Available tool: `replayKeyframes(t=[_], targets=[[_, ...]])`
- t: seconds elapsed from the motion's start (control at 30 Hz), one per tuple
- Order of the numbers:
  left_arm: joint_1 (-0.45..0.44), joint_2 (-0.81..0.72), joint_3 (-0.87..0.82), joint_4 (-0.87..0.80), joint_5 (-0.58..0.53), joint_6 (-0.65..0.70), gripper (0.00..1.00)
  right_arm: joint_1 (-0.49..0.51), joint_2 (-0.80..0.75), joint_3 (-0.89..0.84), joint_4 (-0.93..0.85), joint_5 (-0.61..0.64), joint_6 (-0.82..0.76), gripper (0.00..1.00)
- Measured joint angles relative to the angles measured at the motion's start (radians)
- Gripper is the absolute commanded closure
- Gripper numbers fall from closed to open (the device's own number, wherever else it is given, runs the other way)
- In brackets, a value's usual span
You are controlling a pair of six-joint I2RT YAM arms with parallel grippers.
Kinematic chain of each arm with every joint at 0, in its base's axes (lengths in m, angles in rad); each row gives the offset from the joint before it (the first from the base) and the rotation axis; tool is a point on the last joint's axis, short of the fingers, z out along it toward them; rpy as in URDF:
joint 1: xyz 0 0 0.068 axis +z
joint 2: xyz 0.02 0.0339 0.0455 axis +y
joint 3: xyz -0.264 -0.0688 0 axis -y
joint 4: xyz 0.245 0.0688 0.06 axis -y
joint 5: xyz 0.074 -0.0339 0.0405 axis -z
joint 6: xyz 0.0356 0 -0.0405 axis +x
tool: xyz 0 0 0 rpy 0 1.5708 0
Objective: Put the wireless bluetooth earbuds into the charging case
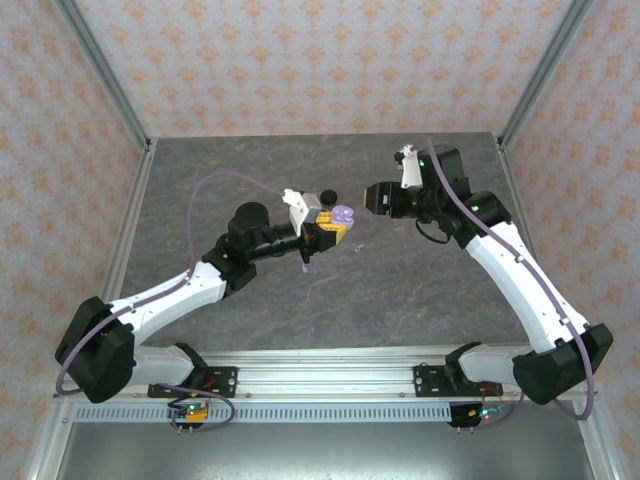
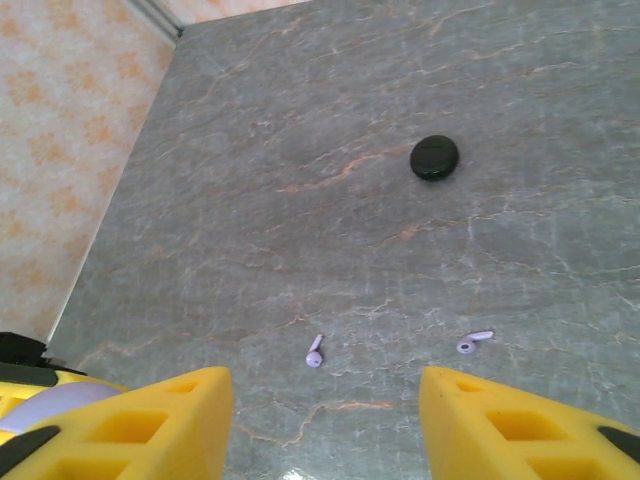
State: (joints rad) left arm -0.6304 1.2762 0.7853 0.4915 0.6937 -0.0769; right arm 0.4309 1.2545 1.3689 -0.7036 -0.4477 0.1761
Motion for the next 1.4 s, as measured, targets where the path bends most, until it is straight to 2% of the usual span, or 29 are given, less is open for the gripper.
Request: replayKeyframes(t=[0.17, 0.43, 0.7, 0.83, 1.07, 1.4], targets=[[0.0, -0.003, 0.0, -0.031, -0.003, 0.0, 0.84, -0.021, -0.01, -0.03, -0.03, 0.06, 0.004, 0.48], [0.0, -0.029, 0.0, -0.053, 0.008, 0.0, 0.84, -0.031, 0.027, -0.136, -0.053, 0.083, -0.019, 0.5], [0.0, -0.061, -0.009, -0.073, 0.024, 0.019, 0.84, -0.033, 0.222, -0.166, -0.006, 0.032, -0.023, 0.61], [0.0, -0.091, -0.013, -0.092, 0.024, 0.027, 0.84, -0.033, 0.336, -0.167, 0.035, -0.01, -0.01, 0.71], [0.0, -0.151, -0.046, -0.122, 0.023, 0.045, 0.84, -0.032, 0.504, -0.166, 0.065, -0.02, 0.03, 0.83], [0.0, -0.169, -0.06, -0.142, 0.018, 0.052, 0.84, -0.032, 0.639, -0.142, 0.097, 0.002, 0.087, 0.9]])
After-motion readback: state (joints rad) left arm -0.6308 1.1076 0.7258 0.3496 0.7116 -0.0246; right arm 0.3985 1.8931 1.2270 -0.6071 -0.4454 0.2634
